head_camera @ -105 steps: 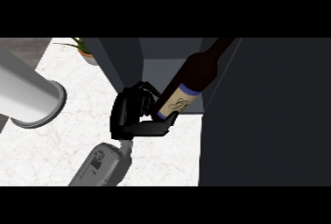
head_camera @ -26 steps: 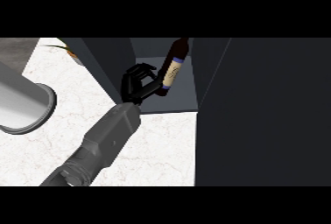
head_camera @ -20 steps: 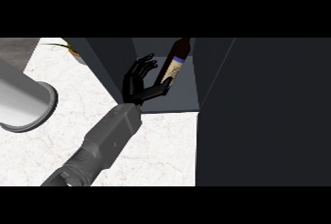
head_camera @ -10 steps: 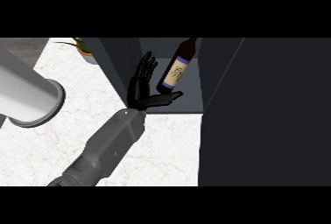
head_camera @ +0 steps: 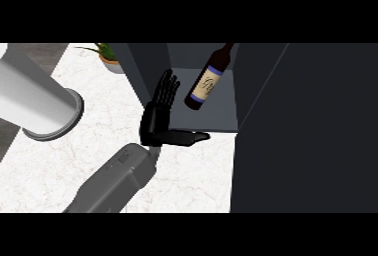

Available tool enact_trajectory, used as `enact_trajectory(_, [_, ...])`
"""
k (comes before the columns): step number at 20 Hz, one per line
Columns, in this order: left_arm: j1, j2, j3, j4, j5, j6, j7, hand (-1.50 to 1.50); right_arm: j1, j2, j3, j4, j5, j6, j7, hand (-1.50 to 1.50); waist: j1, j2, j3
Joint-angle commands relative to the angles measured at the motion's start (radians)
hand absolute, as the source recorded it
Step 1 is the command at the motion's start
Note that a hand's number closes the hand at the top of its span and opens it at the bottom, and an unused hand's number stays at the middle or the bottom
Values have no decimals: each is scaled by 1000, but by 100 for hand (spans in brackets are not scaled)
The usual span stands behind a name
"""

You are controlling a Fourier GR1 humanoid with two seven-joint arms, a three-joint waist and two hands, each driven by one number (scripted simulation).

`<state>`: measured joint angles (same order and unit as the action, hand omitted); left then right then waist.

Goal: Pick up the wine, place it into the cabinet and close the cabinet

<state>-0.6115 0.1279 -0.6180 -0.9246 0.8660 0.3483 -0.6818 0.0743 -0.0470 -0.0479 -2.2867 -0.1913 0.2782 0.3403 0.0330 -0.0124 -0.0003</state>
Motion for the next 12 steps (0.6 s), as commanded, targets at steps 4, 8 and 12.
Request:
enact_trajectory(4, [233, 188, -73, -527, -61, 123, 149, -150, -34, 12, 10, 18, 12, -19, 1, -150, -9, 4, 1])
enact_trajectory(8, [369, 287, -90, -765, -100, 180, 203, -150, -57, -3, -8, -26, -24, -36, 58, -150, -14, 5, 1])
enact_trajectory(12, [442, 303, -97, -918, -167, 243, 254, -150, -80, -30, 16, -10, -5, -1, 57, -150, -23, 9, 1])
